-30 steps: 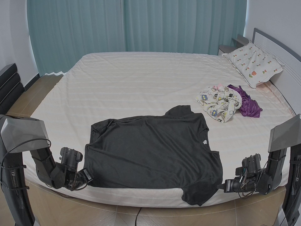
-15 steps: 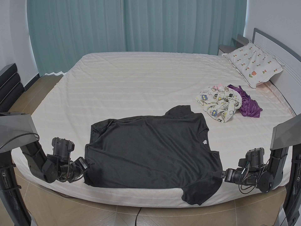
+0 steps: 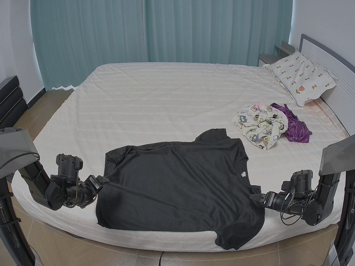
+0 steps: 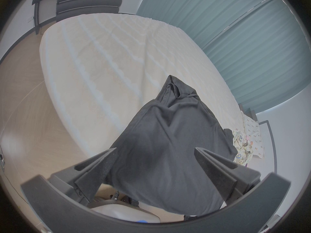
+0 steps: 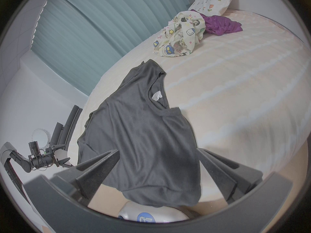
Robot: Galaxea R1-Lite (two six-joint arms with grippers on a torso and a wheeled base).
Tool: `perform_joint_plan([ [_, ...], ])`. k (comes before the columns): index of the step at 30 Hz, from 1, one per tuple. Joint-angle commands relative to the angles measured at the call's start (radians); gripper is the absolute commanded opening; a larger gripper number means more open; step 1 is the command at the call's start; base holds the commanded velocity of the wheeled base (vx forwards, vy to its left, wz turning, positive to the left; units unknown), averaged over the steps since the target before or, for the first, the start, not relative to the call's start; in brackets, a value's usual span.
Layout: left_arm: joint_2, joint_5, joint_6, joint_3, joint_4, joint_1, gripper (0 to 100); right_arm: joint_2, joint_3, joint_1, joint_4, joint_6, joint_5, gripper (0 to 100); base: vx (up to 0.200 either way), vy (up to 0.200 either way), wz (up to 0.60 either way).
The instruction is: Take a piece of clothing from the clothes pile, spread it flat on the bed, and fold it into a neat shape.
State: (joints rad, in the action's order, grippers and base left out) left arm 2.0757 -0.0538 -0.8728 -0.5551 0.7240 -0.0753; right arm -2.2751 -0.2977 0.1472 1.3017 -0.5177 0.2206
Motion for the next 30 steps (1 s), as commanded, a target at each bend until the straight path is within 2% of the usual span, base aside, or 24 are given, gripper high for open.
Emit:
perform_joint_plan([
  [1, 0.0, 0.0, 0.0, -0.005, 0.0, 0.0, 100, 0.0, 0.0, 0.002, 0.001, 0.001, 0.0, 100, 0.2, 0.0, 0.0],
  [7, 0.003, 0.0, 0.0, -0.005, 0.0, 0.0, 100, -0.003, 0.0, 0.002, 0.001, 0.001, 0.0, 100, 0.2, 0.0, 0.0],
  [22, 0.004, 0.0, 0.001, -0.005, 0.002, 0.003, 100, -0.004, 0.0, 0.002, 0.001, 0.001, 0.0, 100, 0.0, 0.0, 0.0],
  [30, 0.009, 0.0, 0.001, -0.006, 0.006, 0.014, 100, -0.007, 0.0, 0.003, 0.005, 0.001, 0.0, 100, 0.0, 0.2, 0.0],
])
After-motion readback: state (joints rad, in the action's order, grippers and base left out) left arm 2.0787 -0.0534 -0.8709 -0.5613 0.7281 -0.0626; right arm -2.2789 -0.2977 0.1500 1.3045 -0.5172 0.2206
